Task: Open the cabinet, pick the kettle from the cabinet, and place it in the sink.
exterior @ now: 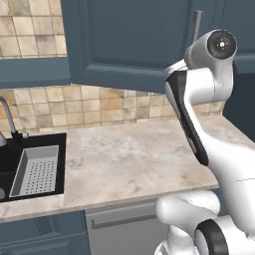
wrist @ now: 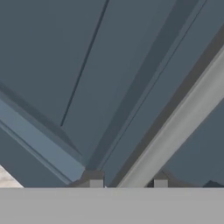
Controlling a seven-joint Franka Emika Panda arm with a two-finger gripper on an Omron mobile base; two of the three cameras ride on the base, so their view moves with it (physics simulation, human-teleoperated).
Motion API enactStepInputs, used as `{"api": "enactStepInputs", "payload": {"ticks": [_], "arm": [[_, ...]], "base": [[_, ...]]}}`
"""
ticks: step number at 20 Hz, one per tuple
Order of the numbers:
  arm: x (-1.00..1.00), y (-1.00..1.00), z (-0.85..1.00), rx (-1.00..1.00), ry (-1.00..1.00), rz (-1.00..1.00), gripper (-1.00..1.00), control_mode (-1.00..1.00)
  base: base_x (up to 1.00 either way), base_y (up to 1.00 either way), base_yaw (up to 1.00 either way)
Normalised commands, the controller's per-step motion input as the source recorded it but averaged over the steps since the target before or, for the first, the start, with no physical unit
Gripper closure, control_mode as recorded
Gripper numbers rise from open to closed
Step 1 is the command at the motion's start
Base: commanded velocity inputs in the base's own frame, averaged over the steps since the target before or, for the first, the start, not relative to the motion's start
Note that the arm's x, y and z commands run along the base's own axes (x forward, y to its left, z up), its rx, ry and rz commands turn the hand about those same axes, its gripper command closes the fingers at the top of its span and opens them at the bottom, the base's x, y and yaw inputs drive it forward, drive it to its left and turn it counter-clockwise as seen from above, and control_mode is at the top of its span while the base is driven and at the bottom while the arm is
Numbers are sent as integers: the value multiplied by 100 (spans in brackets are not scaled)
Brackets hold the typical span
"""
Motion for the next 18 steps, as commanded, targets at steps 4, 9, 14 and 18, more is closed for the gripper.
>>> {"api": "enactStepInputs", "payload": {"ticks": [4,9,14,18], "arm": [[-40,40,1,0,0,-13,100,-100],[-40,40,0,0,0,-13,100,-100],[-39,40,1,0,0,-12,100,-100],[-38,40,0,0,0,-12,100,-100]], "base": [[0,0,0],[0,0,0],[0,0,0],[0,0,0]]}}
